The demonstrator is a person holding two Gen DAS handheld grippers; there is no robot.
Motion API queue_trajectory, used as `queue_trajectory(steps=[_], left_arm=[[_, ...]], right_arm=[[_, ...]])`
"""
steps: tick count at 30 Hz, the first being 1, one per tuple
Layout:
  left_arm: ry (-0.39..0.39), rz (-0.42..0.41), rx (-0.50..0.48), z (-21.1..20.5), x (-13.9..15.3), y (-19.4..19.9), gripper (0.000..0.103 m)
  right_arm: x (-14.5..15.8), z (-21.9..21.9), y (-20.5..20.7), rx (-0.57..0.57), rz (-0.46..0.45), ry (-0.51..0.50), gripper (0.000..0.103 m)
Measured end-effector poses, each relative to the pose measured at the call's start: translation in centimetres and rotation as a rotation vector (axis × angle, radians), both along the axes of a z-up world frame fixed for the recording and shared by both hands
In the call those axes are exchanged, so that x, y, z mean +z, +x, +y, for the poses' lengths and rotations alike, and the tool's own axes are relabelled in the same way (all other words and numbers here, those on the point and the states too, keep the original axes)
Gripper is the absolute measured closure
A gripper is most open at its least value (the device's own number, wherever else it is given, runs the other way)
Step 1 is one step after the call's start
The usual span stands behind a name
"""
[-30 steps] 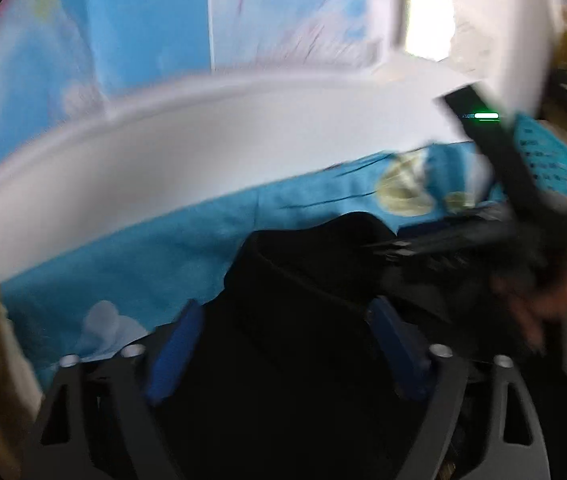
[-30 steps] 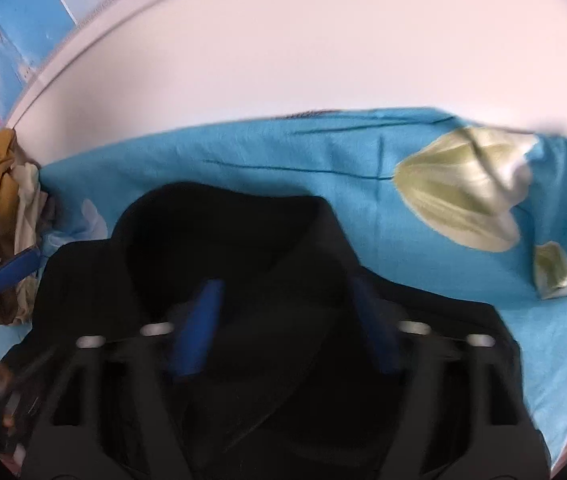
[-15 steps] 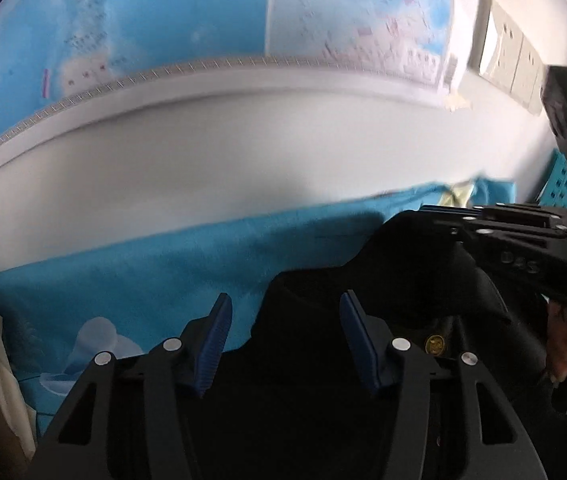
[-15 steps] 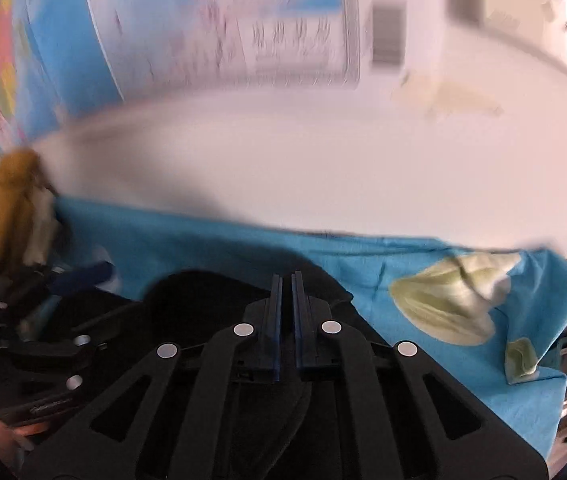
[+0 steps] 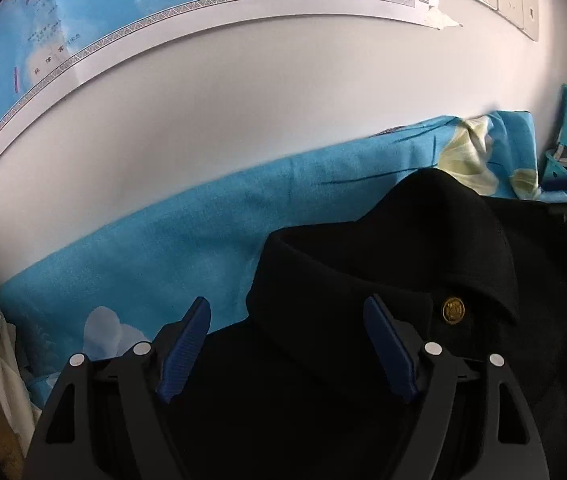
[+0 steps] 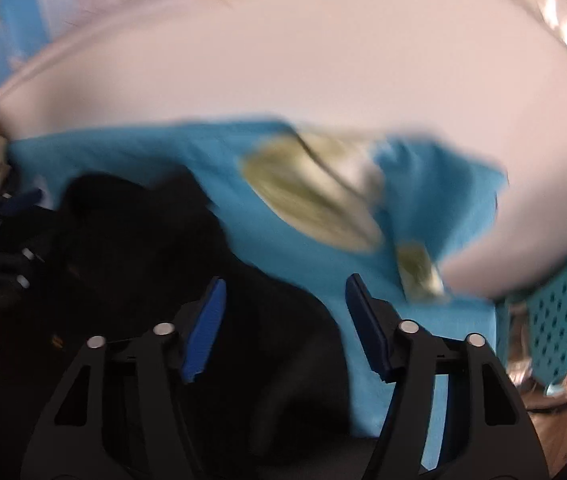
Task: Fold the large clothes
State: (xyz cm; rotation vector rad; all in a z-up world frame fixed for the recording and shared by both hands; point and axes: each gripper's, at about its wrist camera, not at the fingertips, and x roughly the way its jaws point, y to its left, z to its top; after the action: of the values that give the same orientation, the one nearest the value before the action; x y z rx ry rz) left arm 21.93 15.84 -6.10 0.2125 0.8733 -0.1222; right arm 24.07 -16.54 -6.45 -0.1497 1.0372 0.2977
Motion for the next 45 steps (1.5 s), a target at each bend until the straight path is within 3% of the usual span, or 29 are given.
queue_trajectory(steps=[1,5,6,8,9,12,15,16,20,22,25,26,27,30,33,38,45], left_arm=[[0.016,-0.008,0.004,-0.1,0.1,0.0,0.024],[0.072,-0.037,0.028,-0.8,0.7,-0.3,0.024],[0.068,-0.053,0.038,-0.6,1.2,-0.8,0.024],[0.025,-0.086,0.041,-0.2,2.6,-2.2,0.024],[0.009,-0.096,0.036,-0.3,3.1,-2.8,0.024],[-0.018,-0.125,-0.037,-1.2,4.7,-5.5,0.024],[-0.016,-0.143,-0.14,-3.4,5.4,-8.3,0.024],[-0.013,-0.145,-0.177,-4.4,5.6,-9.2,0.024],[-0.061,-0.114,-0.291,-8.3,5.5,-11.6,0.024],[-0.091,-0.097,-0.34,-10.0,5.4,-12.9,0.024],[-0.092,-0.085,-0.398,-12.6,5.0,-14.4,0.024],[-0.092,-0.078,-0.415,-13.4,4.7,-14.7,0.024],[-0.095,-0.067,-0.436,-14.2,4.5,-15.2,0.024],[-0.081,-0.054,-0.478,-15.8,4.1,-16.6,0.024],[-0.092,-0.026,-0.502,-16.5,4.1,-17.4,0.024],[-0.107,-0.003,-0.518,-17.4,3.9,-17.7,0.024],[-0.111,0.063,-0.494,-20.5,2.1,-15.9,0.024]], right_arm=[[-0.7,-0.7,0.2,-0.001,0.033,0.023,0.083],[-1.2,-1.0,0.7,-0.011,0.002,0.027,0.088],[-0.7,-1.5,0.8,-0.035,-0.007,0.055,0.085],[0.8,-3.3,0.4,-0.079,-0.029,0.13,0.05],[2.0,-4.5,-0.5,-0.091,-0.054,0.178,0.043],[4.8,-8.7,-4.7,-0.089,-0.107,0.213,0.037],[5.5,-12.7,-10.5,-0.117,-0.128,0.191,0.029],[5.2,-13.8,-12.2,-0.129,-0.126,0.182,0.028],[3.6,-17.7,-19.1,-0.231,-0.087,0.152,0.01],[2.4,-19.7,-22.8,-0.278,-0.03,0.185,0.009],[0.7,-19.7,-25.7,-0.26,0.022,0.23,0.01],[0.0,-19.5,-26.5,-0.247,0.029,0.239,0.021],[-0.2,-19.3,-26.9,-0.237,0.026,0.238,0.053],[-0.3,-19.6,-27.4,-0.236,0.013,0.227,0.097],[2.0,-22.4,-28.0,-0.262,-0.048,0.318,0.098],[8.9,-27.4,-28.1,-0.304,-0.212,0.508,0.099],[12.6,-24.8,-26.2,-0.17,-0.21,0.576,0.099]])
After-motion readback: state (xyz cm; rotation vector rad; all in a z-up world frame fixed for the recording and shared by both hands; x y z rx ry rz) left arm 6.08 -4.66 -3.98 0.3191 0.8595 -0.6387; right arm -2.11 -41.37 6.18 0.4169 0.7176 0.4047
